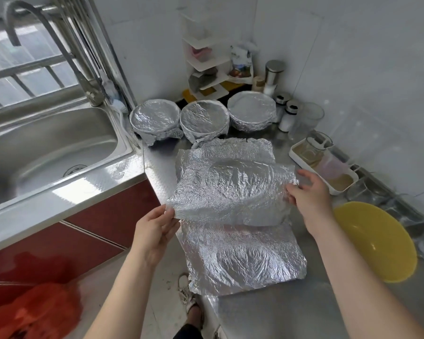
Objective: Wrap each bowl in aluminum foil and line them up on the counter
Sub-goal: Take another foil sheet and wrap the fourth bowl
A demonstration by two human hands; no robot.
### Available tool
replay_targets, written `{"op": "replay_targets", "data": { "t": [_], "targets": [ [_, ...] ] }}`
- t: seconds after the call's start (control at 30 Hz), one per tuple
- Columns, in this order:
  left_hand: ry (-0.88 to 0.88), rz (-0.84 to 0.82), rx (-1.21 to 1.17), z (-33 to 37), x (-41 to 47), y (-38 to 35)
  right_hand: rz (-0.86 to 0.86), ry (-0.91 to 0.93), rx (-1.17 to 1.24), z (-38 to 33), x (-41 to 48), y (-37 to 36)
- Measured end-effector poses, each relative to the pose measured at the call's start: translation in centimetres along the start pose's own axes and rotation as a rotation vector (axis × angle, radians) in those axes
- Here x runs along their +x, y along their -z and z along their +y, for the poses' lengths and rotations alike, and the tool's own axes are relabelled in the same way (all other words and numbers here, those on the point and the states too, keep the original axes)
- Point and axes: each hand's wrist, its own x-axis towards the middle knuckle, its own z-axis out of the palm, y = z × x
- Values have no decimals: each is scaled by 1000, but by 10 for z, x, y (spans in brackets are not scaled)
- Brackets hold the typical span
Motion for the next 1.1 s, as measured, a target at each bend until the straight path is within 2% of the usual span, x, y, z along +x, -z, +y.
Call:
{"op": "replay_targets", "data": {
  "t": [0.1, 0.17, 0.27, 0.33, 0.4, 0.47, 0.5, 0.6, 0.67, 0.77, 0.9, 1.0, 1.03, 1.1],
  "targets": [
    [39, 41, 235, -7, -1, 9, -7, 63, -219, 6, 4, -8],
    [-24, 128, 476, -15, -1, 13, -25, 70, -341, 14, 5, -13],
    [-421, 263, 918, -19, -5, 2, -25, 71, -468, 18, 9, -16],
    [-671, 147, 1119, -20, -9, -16, -25, 86, -521, 15, 10, -17],
    [-790, 26, 1226, -26, -11, -35, -49, 91, -558, 11, 12, -19],
    [-737, 49, 1208, -25, -10, -49, -63, 60, -500, 10, 17, -22],
    [-629, 95, 1138, -21, -3, -52, -67, 18, -431, 9, 19, -23],
    [-110, 108, 715, 3, 16, -48, -112, -150, -196, 9, 24, -20],
    [121, 28, 504, 16, 26, -39, -153, -175, -101, 8, 24, -16],
    [103, -104, 360, 28, 28, -34, -170, -119, -73, 5, 22, -8],
    [75, -229, 198, 38, 26, -17, -194, -71, 117, -4, 19, -7],
    [35, -332, 248, 45, 15, -11, -304, -55, 340, -15, 17, -10],
    [10, -347, 273, 46, 11, -12, -324, -55, 338, -18, 17, -12],
    [-3, -299, 298, 45, 6, -15, -304, -48, 170, -20, 15, -17]
  ]
}}
